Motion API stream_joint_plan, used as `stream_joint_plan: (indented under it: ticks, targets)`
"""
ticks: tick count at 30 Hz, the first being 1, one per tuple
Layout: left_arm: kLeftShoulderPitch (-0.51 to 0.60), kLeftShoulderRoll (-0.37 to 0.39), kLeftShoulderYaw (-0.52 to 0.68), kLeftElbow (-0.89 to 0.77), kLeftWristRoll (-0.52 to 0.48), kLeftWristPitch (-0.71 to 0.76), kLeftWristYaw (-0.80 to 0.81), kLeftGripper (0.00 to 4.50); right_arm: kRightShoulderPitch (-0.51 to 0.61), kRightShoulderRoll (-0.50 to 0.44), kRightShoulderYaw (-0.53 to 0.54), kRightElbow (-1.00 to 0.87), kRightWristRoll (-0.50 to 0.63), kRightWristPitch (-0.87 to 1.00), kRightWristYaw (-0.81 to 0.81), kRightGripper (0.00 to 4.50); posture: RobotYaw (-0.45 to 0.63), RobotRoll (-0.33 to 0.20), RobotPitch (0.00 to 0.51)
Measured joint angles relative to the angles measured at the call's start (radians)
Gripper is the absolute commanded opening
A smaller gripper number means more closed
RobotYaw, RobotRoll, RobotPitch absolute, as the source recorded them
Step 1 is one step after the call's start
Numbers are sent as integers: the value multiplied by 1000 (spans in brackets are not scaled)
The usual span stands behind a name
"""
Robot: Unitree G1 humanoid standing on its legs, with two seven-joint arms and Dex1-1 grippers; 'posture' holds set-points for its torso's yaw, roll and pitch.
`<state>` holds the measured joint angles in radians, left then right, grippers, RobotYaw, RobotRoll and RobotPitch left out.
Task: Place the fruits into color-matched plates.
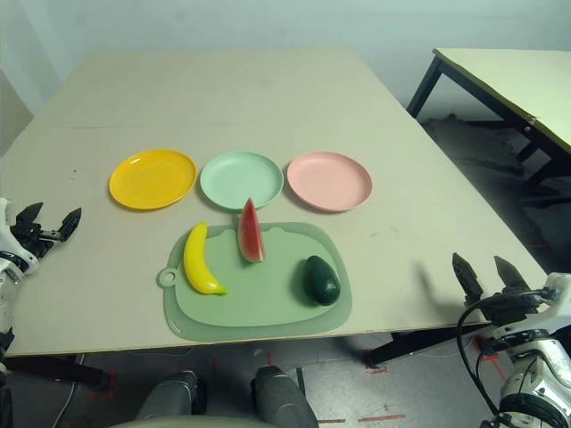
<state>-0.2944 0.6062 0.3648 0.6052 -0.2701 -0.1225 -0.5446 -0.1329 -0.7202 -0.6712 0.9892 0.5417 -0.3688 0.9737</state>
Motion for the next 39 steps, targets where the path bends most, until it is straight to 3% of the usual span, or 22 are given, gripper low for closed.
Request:
stream_joint_plan:
  ticks: [12, 22, 26, 30, 33, 39]
  targets:
    - [18, -18, 9, -35, -28, 0, -7, 4461, -48, -20, 12, 17, -7, 14, 1, 4500, 23, 0, 77]
    - [43, -40, 13, -102, -147, 68, -154, 4461, -39, -67, 11, 23, -7, 20, -2, 4500, -15, 0, 77]
    - [51, -18, -47, -192, -223, 90, -433, 4461, -36, -88, 16, 22, -15, 25, -17, 4500, -24, 0, 81]
    - [65, 96, -138, -235, -231, 86, -741, 4461, -35, -137, 32, 11, -55, 22, -22, 4500, -31, 0, 81]
    - [62, 135, -193, -236, -239, 63, -944, 4461, -17, -167, 69, -19, -107, -3, -23, 4500, -44, 0, 80]
    - [50, 149, -289, -286, -282, 52, -1061, 4461, 116, -185, 171, -220, -212, -132, 34, 4500, -59, 0, 83]
